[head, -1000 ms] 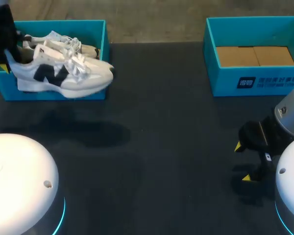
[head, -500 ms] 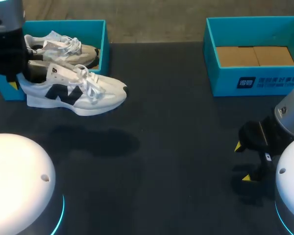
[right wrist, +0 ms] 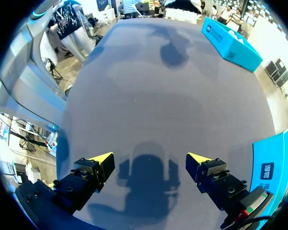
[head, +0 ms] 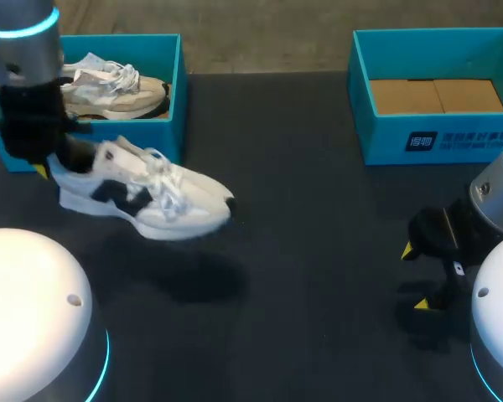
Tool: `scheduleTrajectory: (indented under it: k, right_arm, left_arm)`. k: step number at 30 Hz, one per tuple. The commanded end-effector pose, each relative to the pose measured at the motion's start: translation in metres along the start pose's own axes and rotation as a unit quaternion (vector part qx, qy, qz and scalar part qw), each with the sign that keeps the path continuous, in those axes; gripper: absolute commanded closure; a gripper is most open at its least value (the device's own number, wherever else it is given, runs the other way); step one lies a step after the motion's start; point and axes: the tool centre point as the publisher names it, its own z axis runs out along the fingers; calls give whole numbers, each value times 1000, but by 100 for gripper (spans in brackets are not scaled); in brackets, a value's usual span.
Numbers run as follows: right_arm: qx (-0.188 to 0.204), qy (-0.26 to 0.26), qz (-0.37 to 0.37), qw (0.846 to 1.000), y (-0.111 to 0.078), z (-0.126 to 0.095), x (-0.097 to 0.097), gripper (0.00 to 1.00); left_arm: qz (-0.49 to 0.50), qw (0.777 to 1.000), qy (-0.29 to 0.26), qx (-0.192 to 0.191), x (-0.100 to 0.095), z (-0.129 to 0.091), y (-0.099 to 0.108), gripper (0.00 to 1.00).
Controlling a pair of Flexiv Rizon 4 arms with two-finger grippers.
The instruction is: Take the shoe out of the shoebox, open the shoe tongue, remove and reinsert the insole, then place the shoe into the shoebox
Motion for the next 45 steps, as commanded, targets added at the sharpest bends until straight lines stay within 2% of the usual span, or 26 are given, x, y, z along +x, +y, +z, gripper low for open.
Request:
scheduleTrajectory:
  k: [1,7,9,11,15,23,27,35,45]
  right_arm:
    - [2,-2,1,1000,1,0,2,0]
    - [2,-2,1,1000,1,0,2,0]
    - [2,-2,1,1000,1,0,2,0]
    - [2,-2,1,1000,1,0,2,0]
    - [2,-2,1,1000,1,0,2,0]
    - [2,-2,1,1000,1,0,2,0]
    - [2,-2,1,1000,1,0,2,0]
    - [2,-2,1,1000,1,0,2,0]
    - [2,-2,1,1000,1,0,2,0]
  left_arm:
    - [4,1000,14,-19,-20,3,-23,100]
    - [4,999,27,-32,-42,17,-50,100]
    - [-4,998,36,-47,-47,25,-58,100]
    - [-4,999,31,-35,-50,34,-66,100]
    - [-12,999,31,-34,-55,53,-80,100]
    - [-27,999,0,-35,-67,68,-89,100]
    - [-12,1000,-6,-23,-77,78,-96,100]
    - [-14,1000,10,-16,-100,99,-105,100]
    - [-15,1000,25,-11,-123,124,-102,100]
